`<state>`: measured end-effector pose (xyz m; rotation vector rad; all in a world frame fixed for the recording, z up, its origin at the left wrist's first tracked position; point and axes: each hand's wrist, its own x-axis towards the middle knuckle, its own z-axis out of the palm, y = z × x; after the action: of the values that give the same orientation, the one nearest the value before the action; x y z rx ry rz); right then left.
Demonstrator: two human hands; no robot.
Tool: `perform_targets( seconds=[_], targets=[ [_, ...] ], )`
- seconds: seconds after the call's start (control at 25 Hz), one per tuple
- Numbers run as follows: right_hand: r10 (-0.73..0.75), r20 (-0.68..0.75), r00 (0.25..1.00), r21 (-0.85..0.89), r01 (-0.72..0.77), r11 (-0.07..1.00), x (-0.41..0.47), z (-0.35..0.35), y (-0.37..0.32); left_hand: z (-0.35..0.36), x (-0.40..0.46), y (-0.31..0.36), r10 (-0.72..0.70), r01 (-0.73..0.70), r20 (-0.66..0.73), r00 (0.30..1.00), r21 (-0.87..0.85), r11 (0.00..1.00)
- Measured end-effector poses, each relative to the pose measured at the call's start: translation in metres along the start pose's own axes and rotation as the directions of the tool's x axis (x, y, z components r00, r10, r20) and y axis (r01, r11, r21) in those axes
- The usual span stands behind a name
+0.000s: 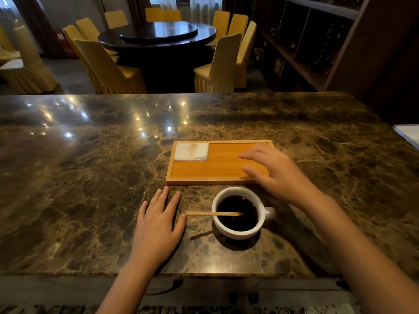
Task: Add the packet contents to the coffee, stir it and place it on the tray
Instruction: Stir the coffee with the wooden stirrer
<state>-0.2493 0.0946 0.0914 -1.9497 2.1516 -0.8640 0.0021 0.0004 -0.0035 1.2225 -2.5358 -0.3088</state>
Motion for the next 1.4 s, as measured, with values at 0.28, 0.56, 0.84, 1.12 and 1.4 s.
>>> perform_targets(
  seconds=[0.28,0.56,0.84,1.12,1.4],
  targets=[
    [-0.239,0.182,0.954,-0.108,0.261,0.959,-0.028,0.023,-0.076,0.001,-0.001,-0.001,0.004,-0.004,0.009,1.0,0.009,1.0],
    [-0.321,0.082,0.944,-0.094,0.328,0.94,-0.039,0.044,-0.081,0.001,-0.001,0.0,0.008,-0.008,0.013,1.0,0.008,1.0],
    [0.125,-0.259,0.958,0.272,-0.052,0.961,-0.049,0.002,-0.044,0.001,0.0,-0.001,0.006,-0.006,0.013,1.0,0.009,1.0],
    [0.254,-0.184,0.95,0.38,-0.169,0.909,-0.077,-0.019,-0.022,0.001,0.0,0.0,0.007,-0.007,0.014,1.0,0.015,1.0],
    [0.28,-0.12,0.953,0.614,-0.15,0.775,-0.083,0.01,-0.035,0.002,0.0,-0.001,0.007,-0.008,0.011,1.0,0.016,1.0]
  ],
)
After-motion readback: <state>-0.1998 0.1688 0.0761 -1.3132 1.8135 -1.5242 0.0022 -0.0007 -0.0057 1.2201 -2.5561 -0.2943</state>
